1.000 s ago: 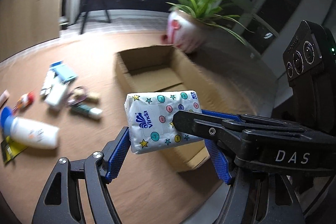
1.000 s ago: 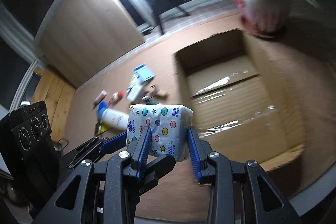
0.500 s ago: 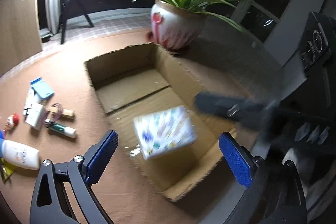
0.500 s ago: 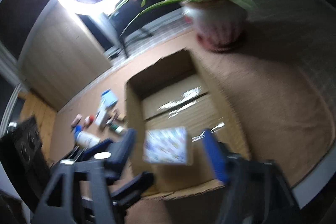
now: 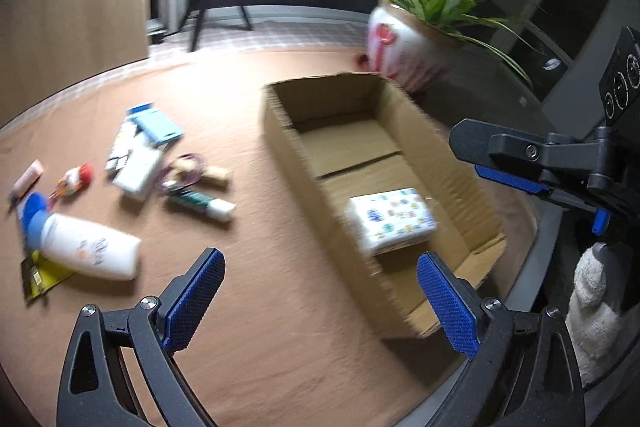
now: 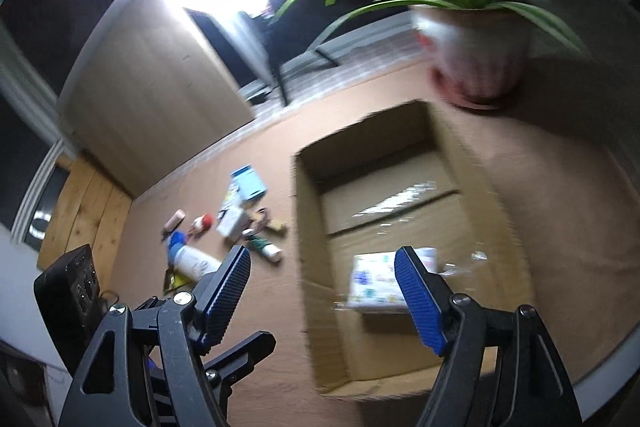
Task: Organize objects
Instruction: 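Move the right tool back and grasp the white charger plug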
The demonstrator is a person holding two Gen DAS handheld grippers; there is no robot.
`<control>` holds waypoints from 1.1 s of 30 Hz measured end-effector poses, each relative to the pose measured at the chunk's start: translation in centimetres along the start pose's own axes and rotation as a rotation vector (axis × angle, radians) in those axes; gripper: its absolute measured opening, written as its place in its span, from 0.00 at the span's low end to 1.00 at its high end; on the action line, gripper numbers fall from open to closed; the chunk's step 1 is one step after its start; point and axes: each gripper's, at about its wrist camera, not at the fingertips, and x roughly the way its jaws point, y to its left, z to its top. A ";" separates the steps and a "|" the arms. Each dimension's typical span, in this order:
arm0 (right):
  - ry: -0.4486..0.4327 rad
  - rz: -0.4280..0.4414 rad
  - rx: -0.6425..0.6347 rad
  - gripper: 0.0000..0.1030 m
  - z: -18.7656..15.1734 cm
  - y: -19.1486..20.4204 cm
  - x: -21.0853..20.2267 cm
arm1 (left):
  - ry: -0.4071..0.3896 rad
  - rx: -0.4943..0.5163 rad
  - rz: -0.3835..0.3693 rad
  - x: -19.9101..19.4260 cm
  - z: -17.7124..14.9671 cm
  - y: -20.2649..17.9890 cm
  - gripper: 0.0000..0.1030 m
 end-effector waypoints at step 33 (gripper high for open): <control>0.438 -0.197 -0.333 0.69 5.9 14.6 26.8 | 0.001 -0.359 0.187 -8.3 -9.8 20.0 0.95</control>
